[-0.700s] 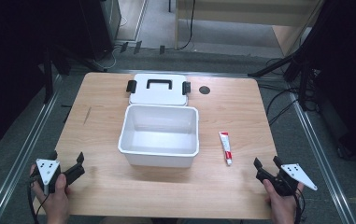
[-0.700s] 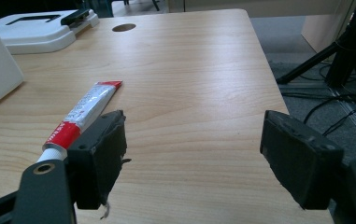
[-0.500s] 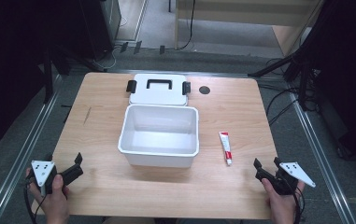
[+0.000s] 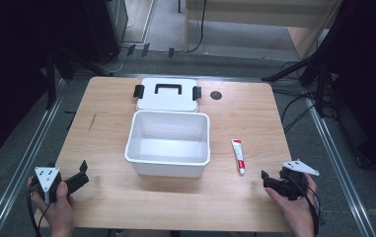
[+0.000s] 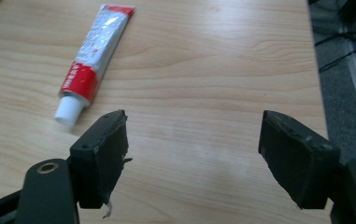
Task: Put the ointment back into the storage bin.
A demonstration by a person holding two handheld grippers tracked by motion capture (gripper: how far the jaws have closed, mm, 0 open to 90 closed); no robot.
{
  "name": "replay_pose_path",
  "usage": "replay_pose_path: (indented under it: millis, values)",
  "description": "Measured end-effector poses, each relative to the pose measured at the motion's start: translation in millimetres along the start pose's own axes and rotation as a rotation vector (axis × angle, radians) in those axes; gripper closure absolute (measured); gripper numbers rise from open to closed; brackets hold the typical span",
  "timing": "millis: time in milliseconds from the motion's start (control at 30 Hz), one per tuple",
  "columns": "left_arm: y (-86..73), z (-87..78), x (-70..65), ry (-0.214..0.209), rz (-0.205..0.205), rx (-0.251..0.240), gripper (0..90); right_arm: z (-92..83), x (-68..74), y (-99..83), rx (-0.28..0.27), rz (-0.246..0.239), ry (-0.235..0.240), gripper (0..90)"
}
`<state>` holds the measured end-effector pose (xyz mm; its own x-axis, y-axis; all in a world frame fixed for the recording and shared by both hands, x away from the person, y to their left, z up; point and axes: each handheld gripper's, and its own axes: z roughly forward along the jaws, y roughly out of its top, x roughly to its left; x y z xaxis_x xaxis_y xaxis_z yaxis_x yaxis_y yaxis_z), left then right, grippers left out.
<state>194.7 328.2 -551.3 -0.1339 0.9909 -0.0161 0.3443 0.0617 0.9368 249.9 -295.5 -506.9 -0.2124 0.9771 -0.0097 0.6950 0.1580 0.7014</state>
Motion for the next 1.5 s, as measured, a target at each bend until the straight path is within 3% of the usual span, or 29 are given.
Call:
replay_pose_path:
  millis: [267,433,633,900,1333,1500]
  values:
    - [0.2,0.8,-1.3,0.009,0.007,-0.004,2.0,5.9,26.8,44.1,0.264,-0.158,0.008,30.7]
    - [0.3,1.2,-1.2,0.011,0.007,-0.003,2.0,10.7,35.2,64.6,0.371,-0.204,0.007,32.8]
    - [0.5,1.6,-3.2,0.017,0.022,0.004,2.0,21.2,41.3,86.7,0.525,-0.174,0.073,38.8]
    - [0.2,1.0,-4.4,0.019,0.033,-0.003,2.1,42.5,52.1,101.3,0.653,-0.14,0.103,46.5]
    - [1.4,3.5,-6.7,0.012,0.042,0.015,2.2,73.6,66.5,121.9,0.744,-0.083,0.152,53.1]
    - [1.5,3.7,-6.3,0.009,0.039,0.018,2.3,83.7,68.9,123.2,0.773,-0.072,0.143,55.1]
